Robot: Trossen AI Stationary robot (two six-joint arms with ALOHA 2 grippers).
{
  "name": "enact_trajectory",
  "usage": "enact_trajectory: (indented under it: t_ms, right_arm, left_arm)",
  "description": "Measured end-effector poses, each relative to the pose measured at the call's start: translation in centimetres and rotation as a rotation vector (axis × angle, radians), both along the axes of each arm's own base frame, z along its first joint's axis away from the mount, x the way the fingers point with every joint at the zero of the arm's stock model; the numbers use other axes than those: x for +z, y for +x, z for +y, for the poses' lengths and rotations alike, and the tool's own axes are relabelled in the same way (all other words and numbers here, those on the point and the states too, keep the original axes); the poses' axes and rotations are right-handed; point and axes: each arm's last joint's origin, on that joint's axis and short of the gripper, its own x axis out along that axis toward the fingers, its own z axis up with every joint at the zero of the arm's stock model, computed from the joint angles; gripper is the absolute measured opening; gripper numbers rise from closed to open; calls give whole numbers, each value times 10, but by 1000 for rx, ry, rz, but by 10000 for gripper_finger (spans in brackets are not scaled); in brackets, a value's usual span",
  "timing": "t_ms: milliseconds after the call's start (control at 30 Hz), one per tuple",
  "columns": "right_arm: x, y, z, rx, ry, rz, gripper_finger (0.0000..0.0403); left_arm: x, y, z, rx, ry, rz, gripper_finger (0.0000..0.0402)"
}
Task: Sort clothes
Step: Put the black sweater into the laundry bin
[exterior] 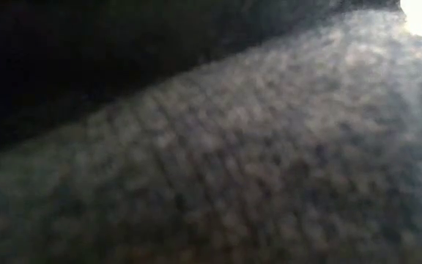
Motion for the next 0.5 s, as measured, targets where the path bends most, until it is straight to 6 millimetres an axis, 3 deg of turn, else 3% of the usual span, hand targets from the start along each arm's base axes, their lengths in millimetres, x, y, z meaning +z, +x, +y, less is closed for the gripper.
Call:
enact_trajectory:
  t_ms: [300,500]
  right_arm:
    - [-55,58,-42,-94,71,161,14]
    - [-113,94,-70,-98,196,311,14]
  left_arm:
    - [0,0,0,-1,2,1,200]
    - [-2,-3,-2,-19,20,23,200]
